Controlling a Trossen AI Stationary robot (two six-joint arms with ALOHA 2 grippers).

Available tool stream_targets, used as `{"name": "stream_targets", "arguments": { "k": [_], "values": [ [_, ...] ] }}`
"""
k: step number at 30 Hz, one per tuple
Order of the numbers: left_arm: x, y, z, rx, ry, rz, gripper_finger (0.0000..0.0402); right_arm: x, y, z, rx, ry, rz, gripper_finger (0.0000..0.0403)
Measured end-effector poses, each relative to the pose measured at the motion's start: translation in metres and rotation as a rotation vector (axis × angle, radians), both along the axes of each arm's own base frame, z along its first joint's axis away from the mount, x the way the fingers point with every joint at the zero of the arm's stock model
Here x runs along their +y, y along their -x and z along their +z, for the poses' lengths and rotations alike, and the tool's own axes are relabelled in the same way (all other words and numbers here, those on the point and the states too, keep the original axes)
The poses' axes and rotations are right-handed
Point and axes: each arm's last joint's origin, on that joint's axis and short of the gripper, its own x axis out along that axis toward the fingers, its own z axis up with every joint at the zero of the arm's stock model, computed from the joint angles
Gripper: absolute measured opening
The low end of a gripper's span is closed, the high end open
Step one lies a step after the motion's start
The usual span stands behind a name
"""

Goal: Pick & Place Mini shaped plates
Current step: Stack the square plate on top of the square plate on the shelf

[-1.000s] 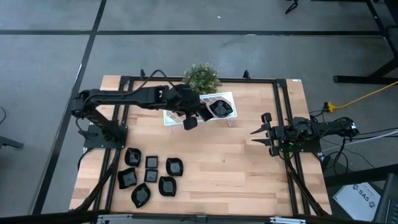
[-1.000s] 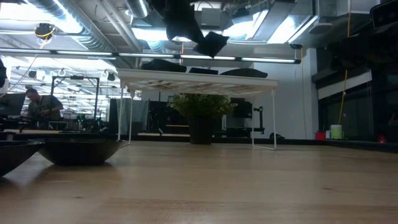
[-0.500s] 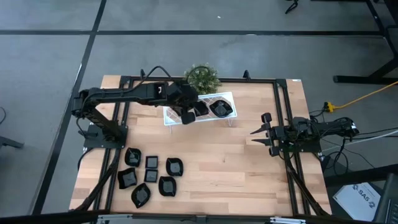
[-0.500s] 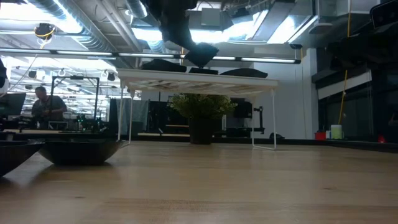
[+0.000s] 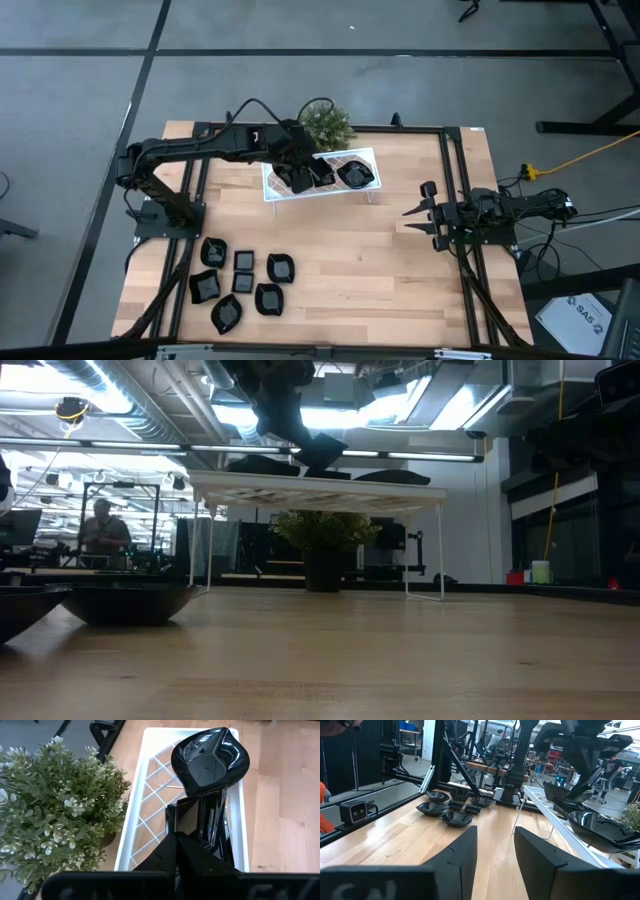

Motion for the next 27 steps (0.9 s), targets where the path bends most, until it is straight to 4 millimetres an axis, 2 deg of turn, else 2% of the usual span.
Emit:
{"name": "stream_targets", "arguments": {
  "k": [16, 27],
  "values": [
    [-0.0004, 0.0020, -0.0023, 0.032, 0.001, -0.003, 0.0074, 0.0000, 0.0000, 0.0000, 0.000, 0.000, 0.000, 0.0129],
    [-0.0003, -0.0015, 0.0012, -0.001, -0.056, -0.045, 0.0079, 0.0000, 0.0000, 0.0000, 0.000, 0.000, 0.000, 0.0129]
  ]
}}
